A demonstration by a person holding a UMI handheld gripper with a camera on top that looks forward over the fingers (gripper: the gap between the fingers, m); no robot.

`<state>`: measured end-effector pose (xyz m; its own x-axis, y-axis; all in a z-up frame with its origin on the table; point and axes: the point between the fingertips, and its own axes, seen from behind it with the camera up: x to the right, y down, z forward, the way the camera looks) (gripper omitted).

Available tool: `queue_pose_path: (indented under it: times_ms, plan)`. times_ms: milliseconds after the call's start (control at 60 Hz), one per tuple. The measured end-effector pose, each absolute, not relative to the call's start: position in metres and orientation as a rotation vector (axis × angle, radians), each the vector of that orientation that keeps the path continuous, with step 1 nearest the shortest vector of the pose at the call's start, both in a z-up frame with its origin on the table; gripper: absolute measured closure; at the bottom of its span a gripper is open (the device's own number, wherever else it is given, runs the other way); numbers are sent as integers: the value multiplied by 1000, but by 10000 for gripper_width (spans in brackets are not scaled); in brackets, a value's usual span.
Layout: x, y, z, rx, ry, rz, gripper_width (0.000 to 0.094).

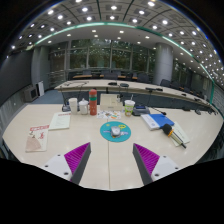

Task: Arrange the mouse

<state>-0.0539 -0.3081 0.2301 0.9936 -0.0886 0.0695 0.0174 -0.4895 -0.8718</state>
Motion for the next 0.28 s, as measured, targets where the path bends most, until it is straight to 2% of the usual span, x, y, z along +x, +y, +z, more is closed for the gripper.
queue_pose_path:
  times_ms: [283]
  plan:
    - [-56, -335, 246, -2055, 55, -137, 76]
